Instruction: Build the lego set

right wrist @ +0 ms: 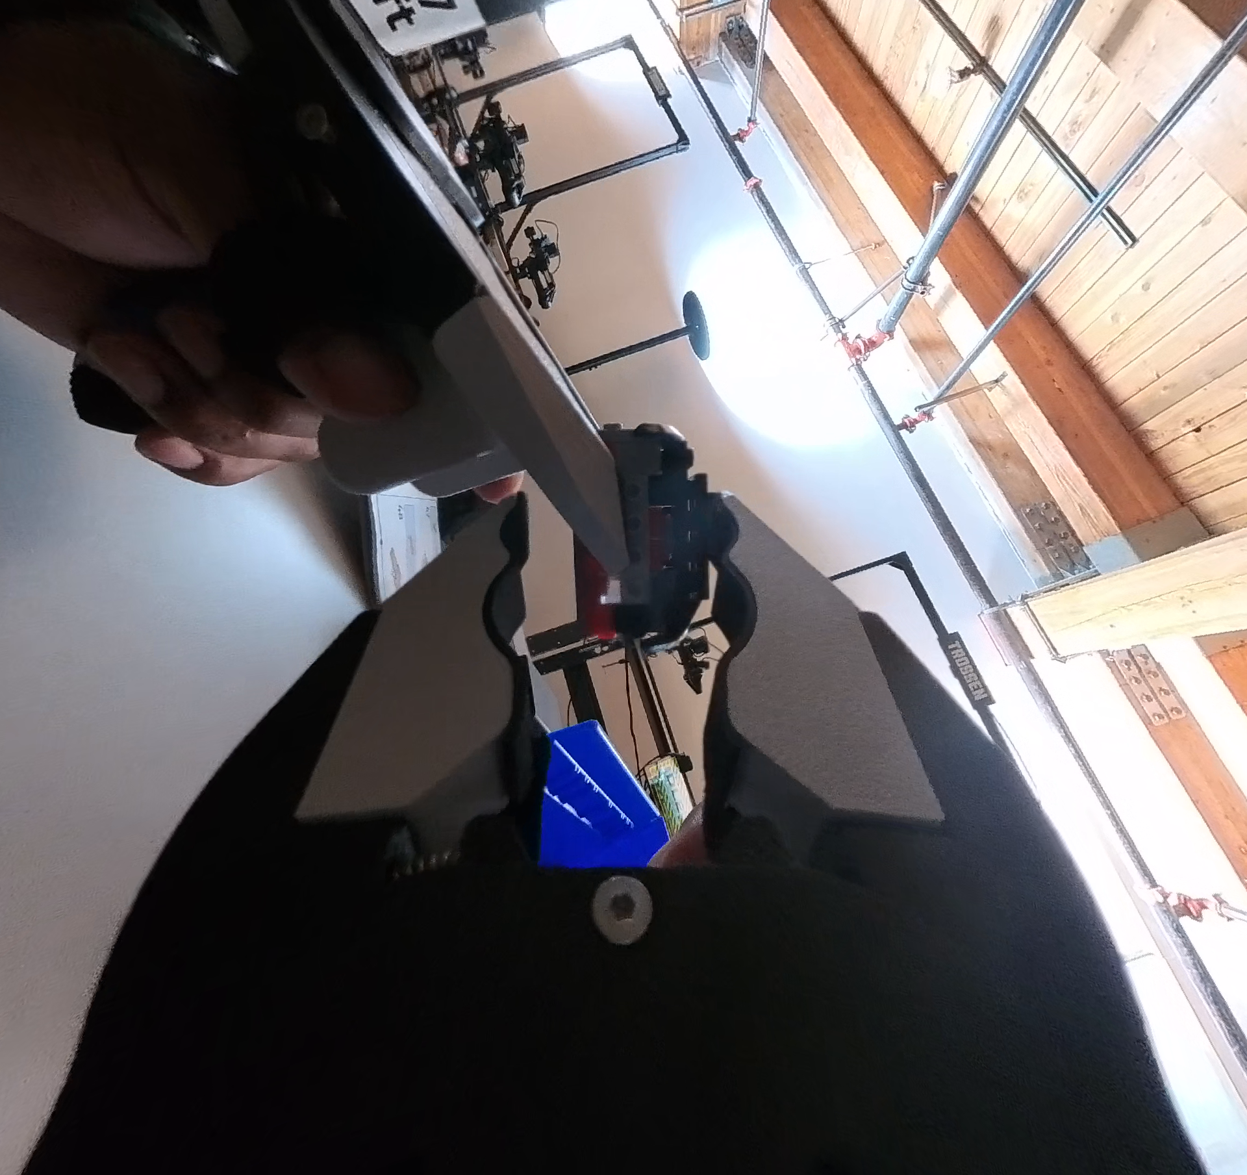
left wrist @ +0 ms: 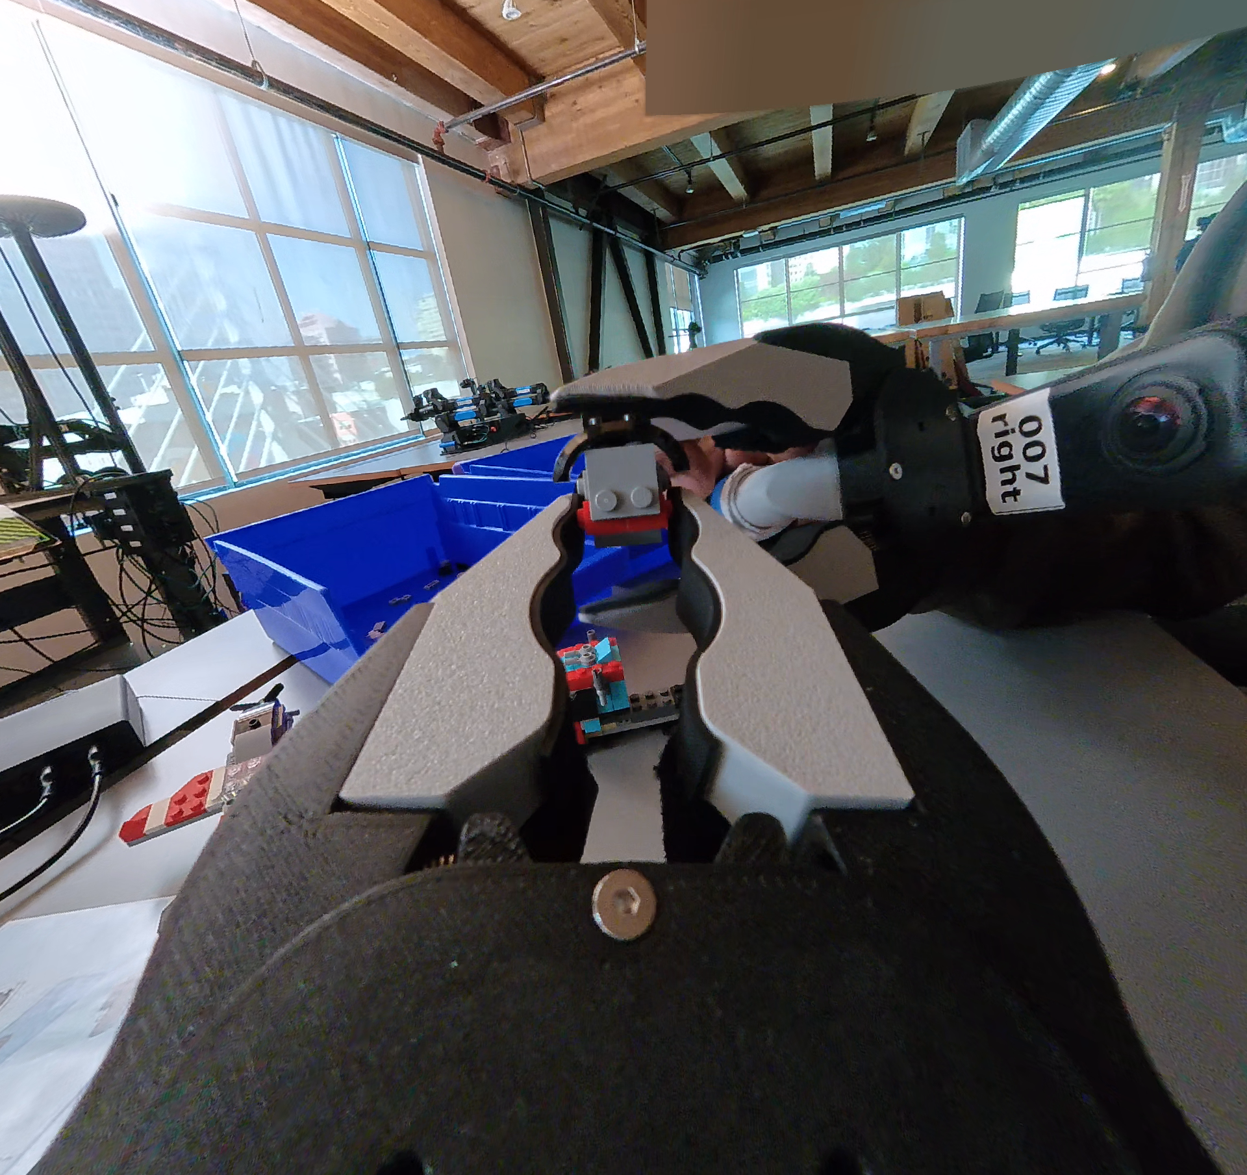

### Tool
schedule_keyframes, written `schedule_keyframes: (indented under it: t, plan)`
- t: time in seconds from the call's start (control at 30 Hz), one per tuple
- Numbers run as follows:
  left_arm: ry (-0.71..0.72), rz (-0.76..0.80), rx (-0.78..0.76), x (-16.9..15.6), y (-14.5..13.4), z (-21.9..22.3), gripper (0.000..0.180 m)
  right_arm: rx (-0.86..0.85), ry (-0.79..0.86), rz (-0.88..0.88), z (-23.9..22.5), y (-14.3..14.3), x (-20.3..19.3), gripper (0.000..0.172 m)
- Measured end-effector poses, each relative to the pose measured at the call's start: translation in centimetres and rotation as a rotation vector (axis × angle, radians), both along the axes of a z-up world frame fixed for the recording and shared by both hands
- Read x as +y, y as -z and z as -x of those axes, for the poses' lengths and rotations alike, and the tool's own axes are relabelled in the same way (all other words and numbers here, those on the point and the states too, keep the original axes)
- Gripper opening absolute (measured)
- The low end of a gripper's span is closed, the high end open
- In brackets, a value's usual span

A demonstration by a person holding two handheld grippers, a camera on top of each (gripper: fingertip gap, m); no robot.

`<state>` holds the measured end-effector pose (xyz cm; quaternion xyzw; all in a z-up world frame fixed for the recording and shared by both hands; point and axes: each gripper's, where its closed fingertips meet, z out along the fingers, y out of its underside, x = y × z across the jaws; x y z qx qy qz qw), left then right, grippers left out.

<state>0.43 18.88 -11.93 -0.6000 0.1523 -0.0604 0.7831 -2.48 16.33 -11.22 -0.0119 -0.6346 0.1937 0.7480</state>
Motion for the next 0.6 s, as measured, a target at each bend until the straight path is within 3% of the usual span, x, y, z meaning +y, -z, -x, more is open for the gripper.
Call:
schedule_keyframes:
  t: [0.13, 0.6]
  plan:
    - [0.000, 0.003, -0.001, 0.01, 0.01, -0.09, 0.025, 0.031, 0.000, 0.019, -0.18, -0.56, 0.09, 0.043]
    - [-0.007, 0.022, -0.043, 0.30, 0.26, 0.09, 0.024, 0.005, -0.015, 0.054, 0.00, -0.27, 0.49, 0.040]
